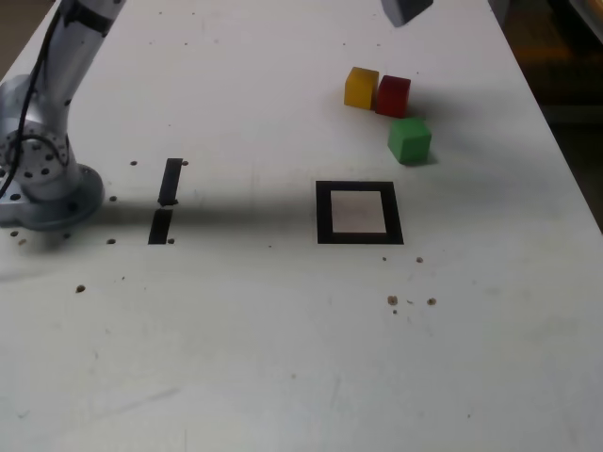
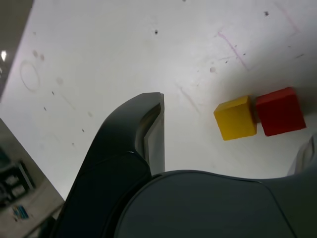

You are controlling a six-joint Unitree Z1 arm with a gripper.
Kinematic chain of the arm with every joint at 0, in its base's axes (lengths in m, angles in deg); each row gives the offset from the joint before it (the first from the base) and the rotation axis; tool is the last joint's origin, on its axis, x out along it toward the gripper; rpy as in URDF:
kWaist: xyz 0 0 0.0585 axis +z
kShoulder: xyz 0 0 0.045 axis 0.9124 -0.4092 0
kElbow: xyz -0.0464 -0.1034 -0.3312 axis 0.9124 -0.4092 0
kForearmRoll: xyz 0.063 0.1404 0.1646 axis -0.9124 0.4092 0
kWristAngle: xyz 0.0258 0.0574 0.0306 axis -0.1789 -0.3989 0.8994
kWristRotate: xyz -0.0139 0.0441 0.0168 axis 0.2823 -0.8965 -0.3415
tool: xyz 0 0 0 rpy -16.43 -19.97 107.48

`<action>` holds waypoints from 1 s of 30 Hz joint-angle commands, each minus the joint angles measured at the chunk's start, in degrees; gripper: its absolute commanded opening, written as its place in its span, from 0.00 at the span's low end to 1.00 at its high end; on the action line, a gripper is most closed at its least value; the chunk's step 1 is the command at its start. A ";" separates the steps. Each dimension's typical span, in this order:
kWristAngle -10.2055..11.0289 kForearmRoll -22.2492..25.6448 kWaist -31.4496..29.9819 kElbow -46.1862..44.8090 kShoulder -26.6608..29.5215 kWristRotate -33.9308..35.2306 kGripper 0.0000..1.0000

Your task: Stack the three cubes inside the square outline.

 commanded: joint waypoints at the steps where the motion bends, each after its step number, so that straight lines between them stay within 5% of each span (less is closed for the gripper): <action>1: 0.53 -1.25 -0.83 0.35 0.52 -6.09 0.93; 3: 0.93 -3.17 -1.49 0.23 0.65 -13.88 0.90; 8: -1.88 -5.19 -1.63 -1.97 -0.71 -28.77 0.88; 20: -4.84 -9.92 -1.69 -7.24 -2.04 -47.78 0.88; 30: -5.43 -18.15 -1.63 -11.95 -2.29 -49.83 0.88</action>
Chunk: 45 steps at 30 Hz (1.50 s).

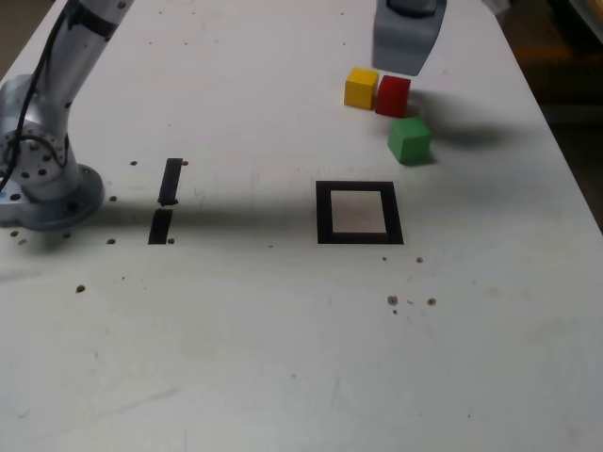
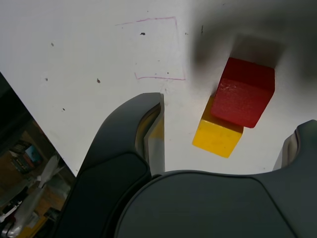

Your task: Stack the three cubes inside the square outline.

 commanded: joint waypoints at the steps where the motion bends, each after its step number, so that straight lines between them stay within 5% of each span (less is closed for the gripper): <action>1: -0.03 -1.12 0.04 -0.73 0.04 -0.06 0.88; 31: -1.83 -6.96 0.28 -4.75 -3.97 -0.02 0.87; 39: -9.34 -9.60 0.33 -5.04 -4.31 0.05 0.54; 45: -8.63 -10.01 0.33 -5.54 -4.30 0.07 0.48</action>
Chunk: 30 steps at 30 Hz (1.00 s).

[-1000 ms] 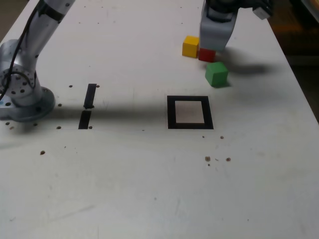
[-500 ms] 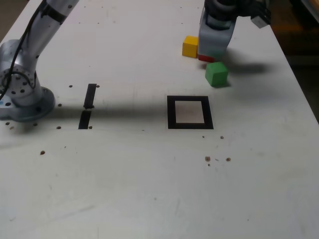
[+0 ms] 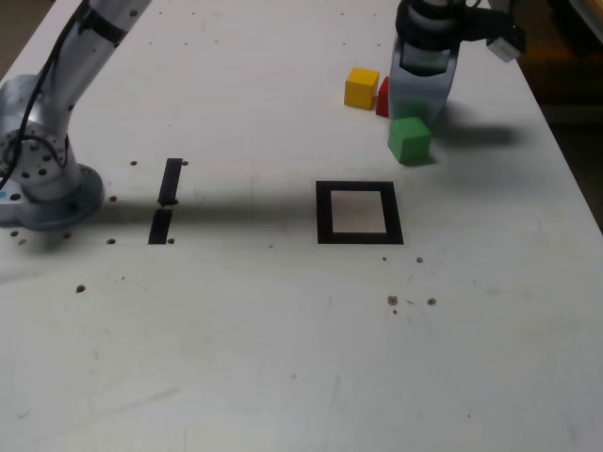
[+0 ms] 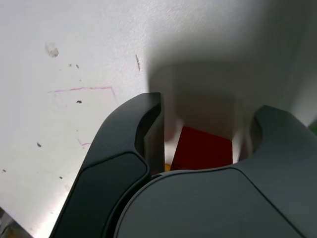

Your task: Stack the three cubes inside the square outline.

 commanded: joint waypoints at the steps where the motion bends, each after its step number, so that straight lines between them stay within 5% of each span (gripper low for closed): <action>1: 0.86 0.18 0.10 -0.18 -0.10 0.00 0.48; 7: 2.95 0.77 0.10 -0.63 -0.15 -0.13 0.48; 20: 2.89 4.72 -0.69 3.37 2.08 -0.34 0.46; 26: 1.53 6.40 -1.62 7.47 6.47 14.93 0.17; 30: 1.57 6.81 -2.48 7.27 8.81 28.77 0.08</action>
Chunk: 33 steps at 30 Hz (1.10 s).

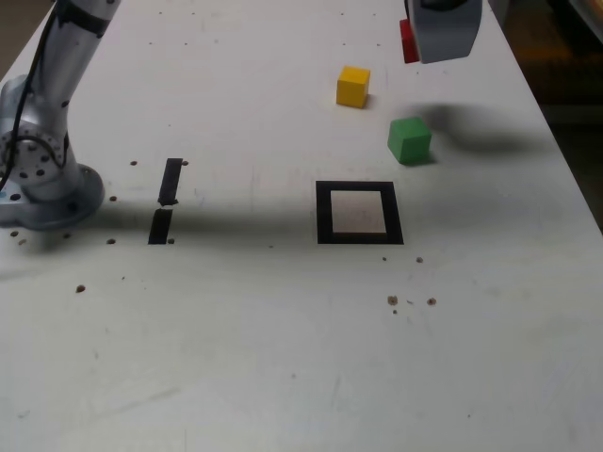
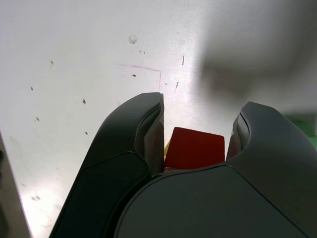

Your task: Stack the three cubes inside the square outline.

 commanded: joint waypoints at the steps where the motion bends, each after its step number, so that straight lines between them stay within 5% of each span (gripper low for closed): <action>1: 0.48 0.51 -0.63 -0.28 1.25 15.12 0.07; 4: 1.93 4.21 -1.28 -0.46 2.02 28.06 0.04; 8: 3.62 15.98 -1.96 0.37 2.41 51.00 0.09; 10: 3.05 21.85 -2.74 0.95 2.96 61.09 0.13; 13: -0.61 26.43 -3.99 -0.01 4.75 72.98 0.17; 17: -7.25 27.12 -5.98 -4.58 7.73 87.28 0.17; 24: -13.72 26.61 -10.97 -9.65 9.13 110.65 0.17; 33: -15.21 25.29 -13.71 -11.73 7.66 128.73 0.17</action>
